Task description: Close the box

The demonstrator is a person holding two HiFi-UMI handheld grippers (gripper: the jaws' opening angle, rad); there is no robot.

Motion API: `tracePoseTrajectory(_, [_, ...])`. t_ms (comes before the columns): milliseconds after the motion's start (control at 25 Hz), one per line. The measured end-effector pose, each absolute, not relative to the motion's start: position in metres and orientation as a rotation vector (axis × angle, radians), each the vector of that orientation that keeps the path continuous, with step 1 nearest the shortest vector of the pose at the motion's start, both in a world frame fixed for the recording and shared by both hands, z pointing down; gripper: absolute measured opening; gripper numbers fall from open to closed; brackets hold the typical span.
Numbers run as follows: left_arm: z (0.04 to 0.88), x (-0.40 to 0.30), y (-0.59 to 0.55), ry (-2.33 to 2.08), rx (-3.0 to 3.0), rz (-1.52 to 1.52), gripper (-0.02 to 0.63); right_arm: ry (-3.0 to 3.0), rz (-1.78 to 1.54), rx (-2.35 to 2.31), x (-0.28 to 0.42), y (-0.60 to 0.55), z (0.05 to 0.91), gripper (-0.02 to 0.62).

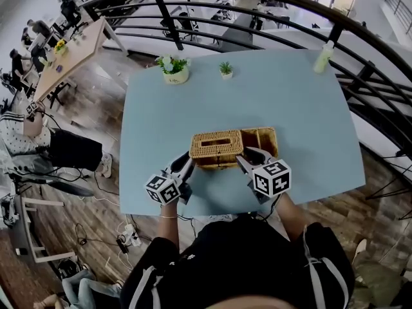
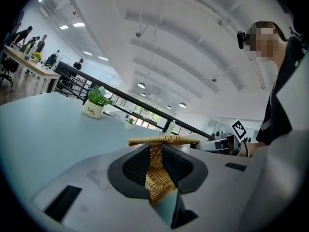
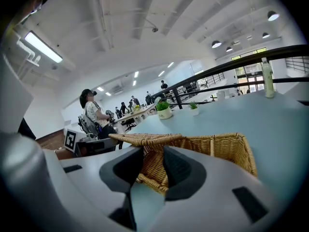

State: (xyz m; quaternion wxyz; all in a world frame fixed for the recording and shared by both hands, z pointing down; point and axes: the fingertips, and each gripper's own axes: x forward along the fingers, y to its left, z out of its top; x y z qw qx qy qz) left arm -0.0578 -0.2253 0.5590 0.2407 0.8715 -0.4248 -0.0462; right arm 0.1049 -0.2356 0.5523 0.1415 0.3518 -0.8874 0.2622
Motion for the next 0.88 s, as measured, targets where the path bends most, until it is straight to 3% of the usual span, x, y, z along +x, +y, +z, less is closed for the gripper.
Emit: tracePoseTrajectory(880, [0.586,-0.053,-0.209,-1.163,2.322,-0.033,0.057,-2.469,0.78,1.003,0.11,-0.222,0.585,0.127])
